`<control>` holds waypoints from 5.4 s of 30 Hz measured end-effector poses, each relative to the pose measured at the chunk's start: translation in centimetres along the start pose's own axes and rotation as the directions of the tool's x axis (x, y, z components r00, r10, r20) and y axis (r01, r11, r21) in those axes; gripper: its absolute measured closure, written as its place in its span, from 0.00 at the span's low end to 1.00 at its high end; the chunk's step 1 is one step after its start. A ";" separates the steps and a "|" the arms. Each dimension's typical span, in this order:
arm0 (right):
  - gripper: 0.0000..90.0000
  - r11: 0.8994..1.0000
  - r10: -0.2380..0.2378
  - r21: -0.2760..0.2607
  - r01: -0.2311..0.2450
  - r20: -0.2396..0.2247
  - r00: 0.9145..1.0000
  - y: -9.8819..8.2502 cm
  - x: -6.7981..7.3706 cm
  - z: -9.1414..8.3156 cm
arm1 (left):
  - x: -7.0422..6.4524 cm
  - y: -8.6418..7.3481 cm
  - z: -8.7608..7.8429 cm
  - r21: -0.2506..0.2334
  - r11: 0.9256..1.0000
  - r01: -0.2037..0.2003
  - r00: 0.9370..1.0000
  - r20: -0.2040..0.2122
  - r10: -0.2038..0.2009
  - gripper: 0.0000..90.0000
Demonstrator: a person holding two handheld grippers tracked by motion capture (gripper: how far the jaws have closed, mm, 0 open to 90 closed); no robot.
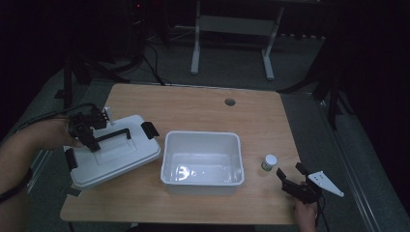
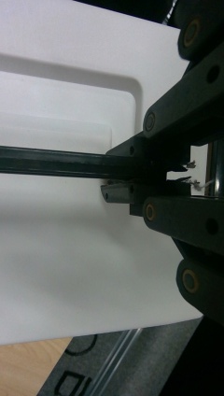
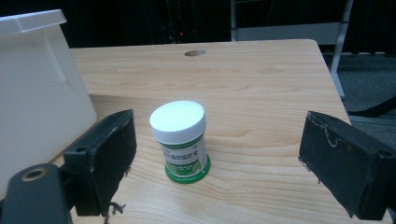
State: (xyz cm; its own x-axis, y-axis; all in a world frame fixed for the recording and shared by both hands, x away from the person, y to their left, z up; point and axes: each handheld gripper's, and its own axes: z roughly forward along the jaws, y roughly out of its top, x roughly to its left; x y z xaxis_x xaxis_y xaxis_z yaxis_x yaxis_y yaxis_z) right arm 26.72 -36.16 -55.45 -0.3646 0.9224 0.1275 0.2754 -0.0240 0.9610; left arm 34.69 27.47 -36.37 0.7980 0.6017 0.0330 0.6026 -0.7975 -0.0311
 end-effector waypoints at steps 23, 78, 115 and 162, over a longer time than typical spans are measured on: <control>0.12 1.000 -0.006 0.002 0.006 -0.001 1.000 0.0 0.1 0.0 | 1.1 0.5 7.4 -0.023 0.999 0.040 0.997 0.066 -0.038 0.93; 0.12 0.909 -0.109 0.399 0.115 -0.039 0.993 1.6 -0.7 0.3 | 1.3 1.3 11.8 -0.067 0.994 0.090 0.985 0.151 -0.080 0.47; 0.12 0.295 -0.128 0.933 0.208 -0.177 0.976 5.8 -0.7 4.7 | 0.9 0.4 11.9 -0.023 0.998 0.061 0.990 0.128 -0.057 0.46; 0.38 0.266 -0.193 0.909 0.321 -0.276 0.941 10.0 3.1 13.5 | 0.7 0.6 12.4 -0.014 0.999 0.050 0.990 0.130 -0.048 0.46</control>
State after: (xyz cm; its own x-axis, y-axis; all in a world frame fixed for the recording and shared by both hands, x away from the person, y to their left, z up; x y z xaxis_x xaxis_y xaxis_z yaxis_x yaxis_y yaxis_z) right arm 40.34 -28.35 -48.76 -0.6423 0.7665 0.0027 0.7645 0.6404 0.0732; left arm 35.66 27.95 -48.80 0.7626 0.6397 -0.0960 0.6415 -0.7670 -0.0153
